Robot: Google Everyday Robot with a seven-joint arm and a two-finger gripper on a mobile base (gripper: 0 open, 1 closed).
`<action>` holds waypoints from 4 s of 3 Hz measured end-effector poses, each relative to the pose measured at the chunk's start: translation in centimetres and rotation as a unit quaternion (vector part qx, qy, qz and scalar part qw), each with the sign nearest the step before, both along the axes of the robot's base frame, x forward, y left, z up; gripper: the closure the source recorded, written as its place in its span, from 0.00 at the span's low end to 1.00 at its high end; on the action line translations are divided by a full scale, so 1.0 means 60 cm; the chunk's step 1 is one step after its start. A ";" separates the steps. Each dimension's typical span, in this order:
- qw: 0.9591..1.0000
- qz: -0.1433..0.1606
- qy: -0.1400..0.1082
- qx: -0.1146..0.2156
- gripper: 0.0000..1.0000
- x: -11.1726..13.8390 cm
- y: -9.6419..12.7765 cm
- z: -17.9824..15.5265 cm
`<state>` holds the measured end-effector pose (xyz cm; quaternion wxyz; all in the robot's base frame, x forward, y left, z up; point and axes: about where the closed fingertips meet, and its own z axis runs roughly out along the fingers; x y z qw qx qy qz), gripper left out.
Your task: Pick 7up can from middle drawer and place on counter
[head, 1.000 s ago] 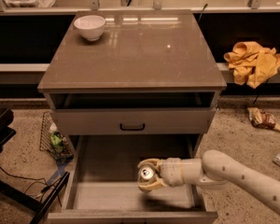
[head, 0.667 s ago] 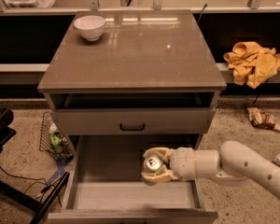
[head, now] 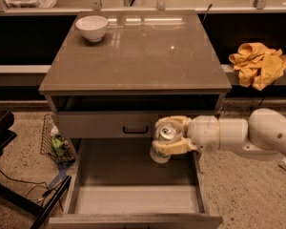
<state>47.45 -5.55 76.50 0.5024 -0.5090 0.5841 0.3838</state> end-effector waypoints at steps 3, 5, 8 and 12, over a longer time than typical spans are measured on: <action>0.999 -0.047 0.021 0.009 1.00 0.111 -0.016 0.152; 0.996 -0.071 0.022 -0.045 1.00 0.203 -0.044 0.270; 0.992 -0.086 0.052 -0.079 1.00 0.433 -0.041 0.288; 0.989 -0.127 0.064 -0.037 1.00 0.534 -0.073 0.209</action>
Offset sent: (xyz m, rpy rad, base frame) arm 0.1019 -0.0254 0.1187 -0.0142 0.0875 -0.1178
